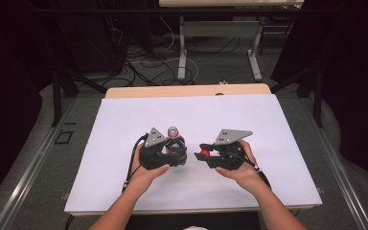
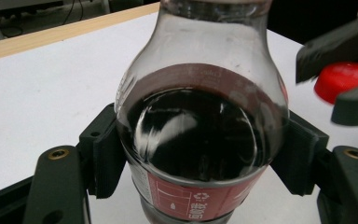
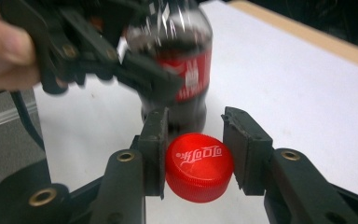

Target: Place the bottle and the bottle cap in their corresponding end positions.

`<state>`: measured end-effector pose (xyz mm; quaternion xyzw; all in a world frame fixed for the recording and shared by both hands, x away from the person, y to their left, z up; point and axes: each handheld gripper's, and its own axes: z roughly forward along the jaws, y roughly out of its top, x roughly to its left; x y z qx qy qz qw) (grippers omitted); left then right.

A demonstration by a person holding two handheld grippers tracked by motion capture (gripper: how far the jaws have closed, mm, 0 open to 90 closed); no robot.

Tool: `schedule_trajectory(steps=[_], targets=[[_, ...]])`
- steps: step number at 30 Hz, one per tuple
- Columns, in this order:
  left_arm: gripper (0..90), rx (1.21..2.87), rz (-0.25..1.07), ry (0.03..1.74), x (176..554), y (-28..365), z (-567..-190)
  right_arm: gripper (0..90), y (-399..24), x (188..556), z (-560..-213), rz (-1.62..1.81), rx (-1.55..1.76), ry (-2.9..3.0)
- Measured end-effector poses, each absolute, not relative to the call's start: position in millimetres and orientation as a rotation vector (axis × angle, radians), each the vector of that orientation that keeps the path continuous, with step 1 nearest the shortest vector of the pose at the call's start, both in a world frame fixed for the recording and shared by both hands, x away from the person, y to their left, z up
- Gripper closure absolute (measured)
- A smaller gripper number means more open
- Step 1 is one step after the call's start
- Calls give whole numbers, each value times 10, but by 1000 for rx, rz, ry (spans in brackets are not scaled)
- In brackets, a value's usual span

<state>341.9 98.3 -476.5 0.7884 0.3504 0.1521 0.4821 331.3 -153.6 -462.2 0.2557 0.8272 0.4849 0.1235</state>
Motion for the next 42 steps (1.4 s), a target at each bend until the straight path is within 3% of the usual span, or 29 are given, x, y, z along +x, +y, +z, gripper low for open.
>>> schedule_trajectory(steps=[19,42], targets=[[297,1860,389,885,3900,785,-4623,609,-1571,3300,-5008,1300,869,2470],[297,1863,413,939,4590,405,-5118,609,-1582,3270,-5171,1324,906,2440]])
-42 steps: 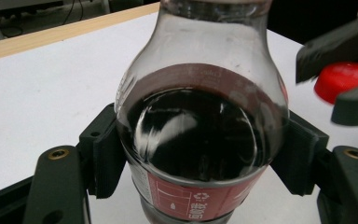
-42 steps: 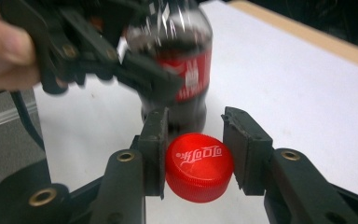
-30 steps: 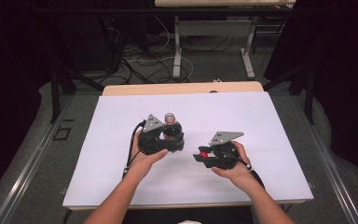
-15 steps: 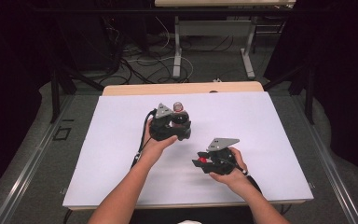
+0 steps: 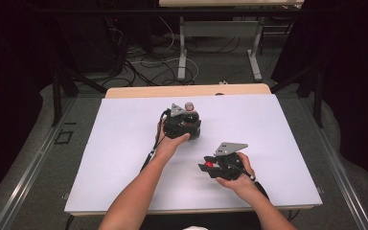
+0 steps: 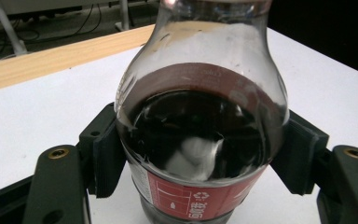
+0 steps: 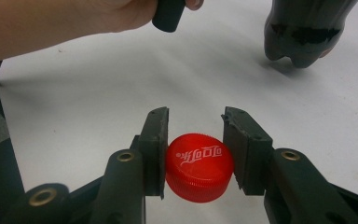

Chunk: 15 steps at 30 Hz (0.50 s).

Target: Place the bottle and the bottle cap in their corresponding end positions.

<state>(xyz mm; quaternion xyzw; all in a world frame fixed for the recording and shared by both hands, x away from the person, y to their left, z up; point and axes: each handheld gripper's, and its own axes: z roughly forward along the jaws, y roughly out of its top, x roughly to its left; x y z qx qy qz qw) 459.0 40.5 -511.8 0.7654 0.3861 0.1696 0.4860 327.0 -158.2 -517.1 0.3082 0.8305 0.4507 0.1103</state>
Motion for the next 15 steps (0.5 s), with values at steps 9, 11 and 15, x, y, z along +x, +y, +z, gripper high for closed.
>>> schedule_trajectory(steps=[9,11,15], targets=[[294,1900,430,934,4600,362,-5234,609,-1565,3284,-5206,1314,912,2448],[291,1882,425,942,4594,365,-5251,609,-1555,3291,-5214,1307,906,2450],[287,1874,429,932,4576,363,-5263,609,-1519,3311,-5249,1318,910,2447]])
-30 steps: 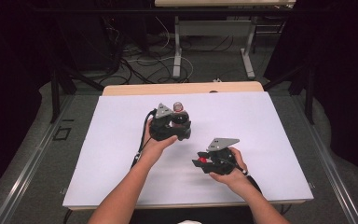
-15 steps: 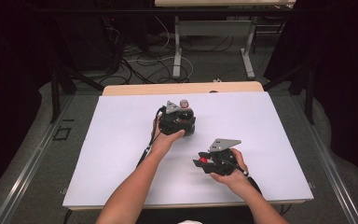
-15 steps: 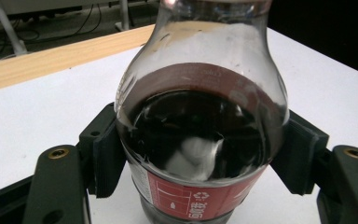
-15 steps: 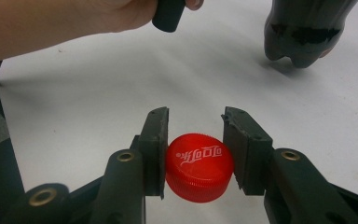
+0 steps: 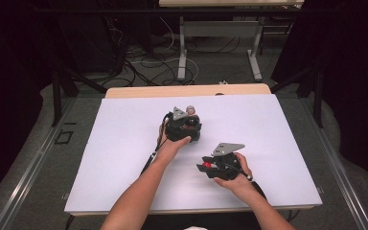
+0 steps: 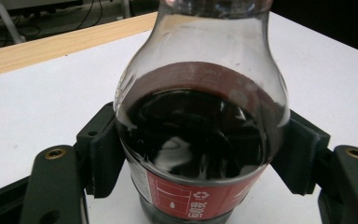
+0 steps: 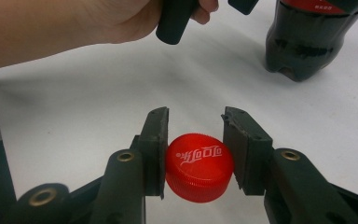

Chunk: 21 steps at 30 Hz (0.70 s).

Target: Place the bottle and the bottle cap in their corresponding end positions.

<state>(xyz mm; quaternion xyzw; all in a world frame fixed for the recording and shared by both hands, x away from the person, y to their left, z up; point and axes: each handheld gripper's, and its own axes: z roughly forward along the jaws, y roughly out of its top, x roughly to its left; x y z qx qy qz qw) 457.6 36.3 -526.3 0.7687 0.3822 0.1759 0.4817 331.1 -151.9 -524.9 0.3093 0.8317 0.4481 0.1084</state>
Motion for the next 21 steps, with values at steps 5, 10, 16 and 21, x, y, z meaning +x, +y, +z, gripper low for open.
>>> schedule_trajectory(steps=[5,10,16,21], targets=[[264,1900,415,919,4559,350,-5260,609,-1442,3359,-5290,1304,905,2475],[210,1923,373,941,4561,412,-5236,609,-1336,3414,-5384,1300,883,2473],[153,1899,328,969,4516,494,-5224,609,-1276,3479,-5456,1276,871,2493],[108,1870,314,955,4446,589,-5184,608,-1192,3506,-5513,1278,878,2498]])
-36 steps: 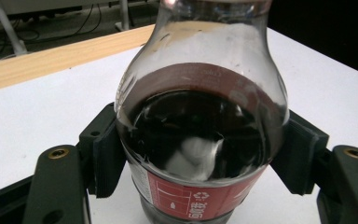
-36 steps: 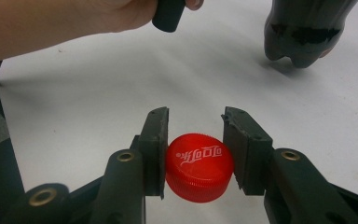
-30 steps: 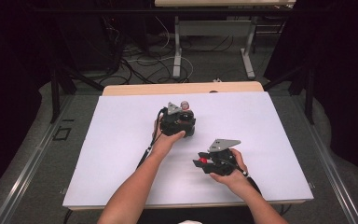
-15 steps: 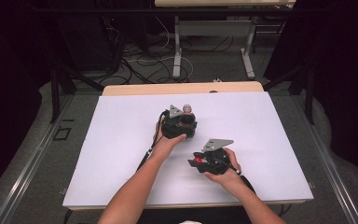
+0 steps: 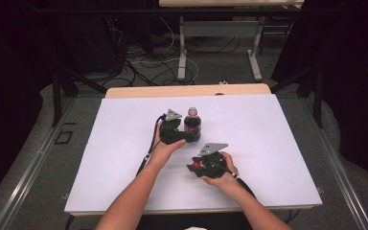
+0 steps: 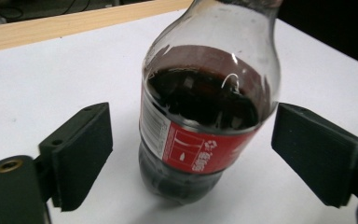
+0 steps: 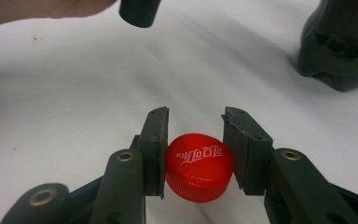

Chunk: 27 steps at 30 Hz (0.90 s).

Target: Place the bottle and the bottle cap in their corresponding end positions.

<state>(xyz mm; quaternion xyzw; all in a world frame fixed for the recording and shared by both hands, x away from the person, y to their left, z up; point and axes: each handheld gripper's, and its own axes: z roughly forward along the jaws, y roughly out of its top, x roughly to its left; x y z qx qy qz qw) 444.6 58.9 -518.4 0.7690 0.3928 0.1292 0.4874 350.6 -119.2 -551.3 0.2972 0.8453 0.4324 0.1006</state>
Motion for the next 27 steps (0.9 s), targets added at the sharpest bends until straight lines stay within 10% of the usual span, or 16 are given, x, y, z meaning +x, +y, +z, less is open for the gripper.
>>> schedule_trajectory(steps=[27], targets=[[4,1833,295,1005,4102,1066,-5138,482,-1112,3611,-5635,1222,905,2517]])
